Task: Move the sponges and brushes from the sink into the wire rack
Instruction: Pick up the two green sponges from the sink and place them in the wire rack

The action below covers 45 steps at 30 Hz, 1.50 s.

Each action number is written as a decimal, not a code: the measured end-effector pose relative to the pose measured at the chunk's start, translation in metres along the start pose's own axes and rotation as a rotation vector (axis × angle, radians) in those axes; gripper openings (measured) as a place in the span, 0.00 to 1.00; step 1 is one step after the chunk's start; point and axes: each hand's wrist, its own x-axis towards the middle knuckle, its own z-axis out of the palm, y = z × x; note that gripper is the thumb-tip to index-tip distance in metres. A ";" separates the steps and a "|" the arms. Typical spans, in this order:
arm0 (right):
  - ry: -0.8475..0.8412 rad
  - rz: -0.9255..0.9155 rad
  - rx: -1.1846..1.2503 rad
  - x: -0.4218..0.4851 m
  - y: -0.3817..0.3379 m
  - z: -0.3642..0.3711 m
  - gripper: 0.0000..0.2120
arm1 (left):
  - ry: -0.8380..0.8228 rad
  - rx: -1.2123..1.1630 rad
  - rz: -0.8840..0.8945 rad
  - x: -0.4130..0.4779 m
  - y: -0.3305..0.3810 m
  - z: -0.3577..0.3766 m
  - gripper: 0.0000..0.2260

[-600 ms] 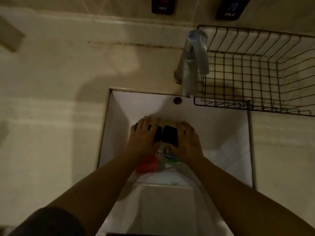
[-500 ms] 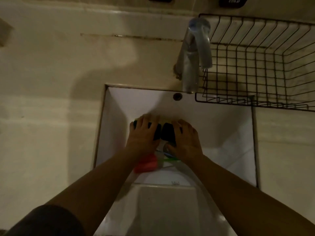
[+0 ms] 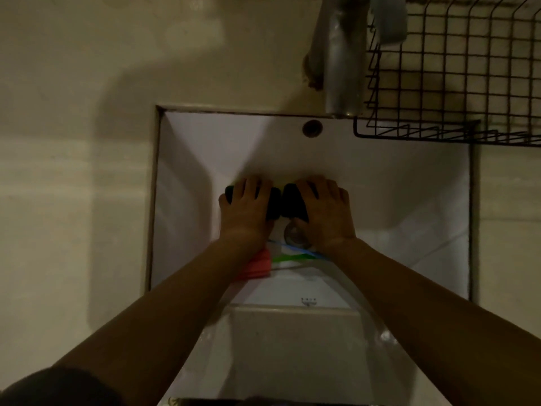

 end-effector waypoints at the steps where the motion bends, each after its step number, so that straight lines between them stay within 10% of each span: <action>1: 0.020 0.003 0.004 0.000 0.000 0.002 0.29 | 0.000 0.004 -0.002 0.001 0.001 0.000 0.29; 45: 0.069 -0.052 0.036 -0.066 -0.023 -0.126 0.38 | 0.022 -0.163 0.156 -0.050 0.015 -0.132 0.32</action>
